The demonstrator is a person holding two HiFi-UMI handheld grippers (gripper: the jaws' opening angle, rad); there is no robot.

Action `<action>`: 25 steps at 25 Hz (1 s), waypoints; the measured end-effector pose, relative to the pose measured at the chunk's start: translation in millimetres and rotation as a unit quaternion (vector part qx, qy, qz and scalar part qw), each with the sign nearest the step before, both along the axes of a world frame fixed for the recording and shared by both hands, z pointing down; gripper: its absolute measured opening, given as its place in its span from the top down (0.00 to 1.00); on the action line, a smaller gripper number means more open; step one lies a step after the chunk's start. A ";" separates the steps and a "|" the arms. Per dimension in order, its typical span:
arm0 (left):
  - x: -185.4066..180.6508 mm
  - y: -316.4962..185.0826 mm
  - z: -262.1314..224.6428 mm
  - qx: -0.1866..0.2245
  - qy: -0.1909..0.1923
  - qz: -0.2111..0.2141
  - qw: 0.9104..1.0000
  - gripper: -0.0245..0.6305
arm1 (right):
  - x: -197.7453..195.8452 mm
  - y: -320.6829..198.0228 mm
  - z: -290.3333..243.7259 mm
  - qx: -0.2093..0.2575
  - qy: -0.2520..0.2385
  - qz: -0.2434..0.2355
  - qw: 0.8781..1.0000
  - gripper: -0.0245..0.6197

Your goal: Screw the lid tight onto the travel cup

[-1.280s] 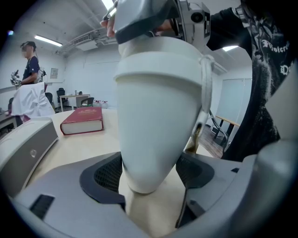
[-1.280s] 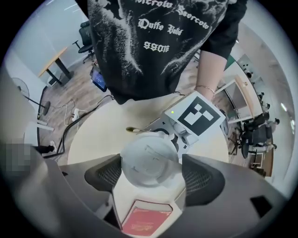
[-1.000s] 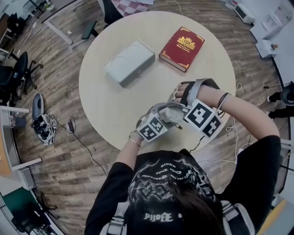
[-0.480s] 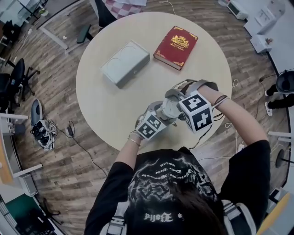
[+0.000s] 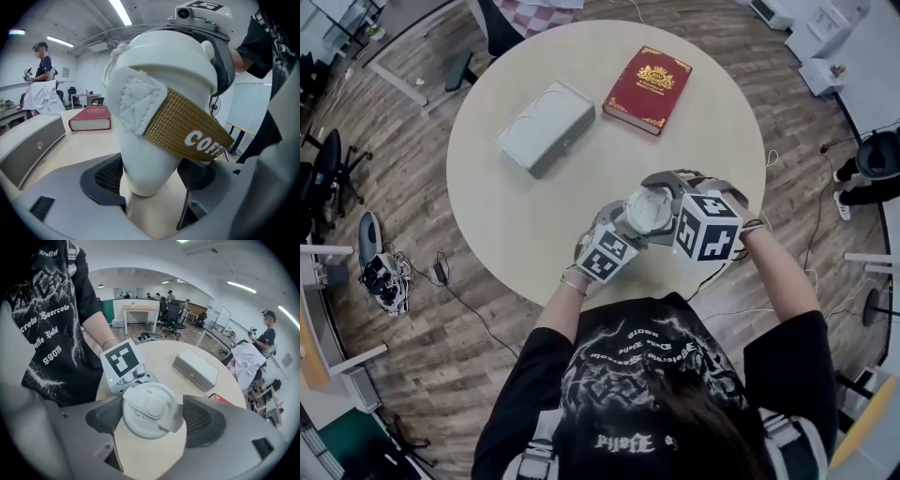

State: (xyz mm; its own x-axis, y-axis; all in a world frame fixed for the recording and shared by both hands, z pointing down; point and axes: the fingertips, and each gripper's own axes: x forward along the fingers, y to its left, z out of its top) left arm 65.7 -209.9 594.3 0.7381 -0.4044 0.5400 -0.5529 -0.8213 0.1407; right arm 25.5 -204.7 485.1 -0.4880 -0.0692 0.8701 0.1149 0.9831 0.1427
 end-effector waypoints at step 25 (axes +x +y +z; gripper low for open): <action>0.2 3.6 2.7 0.001 0.001 -0.014 1.000 0.37 | -2.4 -14.8 -12.8 0.060 -0.205 0.336 0.917 0.33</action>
State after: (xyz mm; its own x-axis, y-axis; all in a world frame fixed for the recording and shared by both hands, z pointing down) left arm 65.9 -206.3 597.0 0.7272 -0.4264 0.5379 -0.5754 -0.8060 0.1389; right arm 23.2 -219.5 472.4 -0.5842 -0.5572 0.5901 -0.5989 0.7867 0.1498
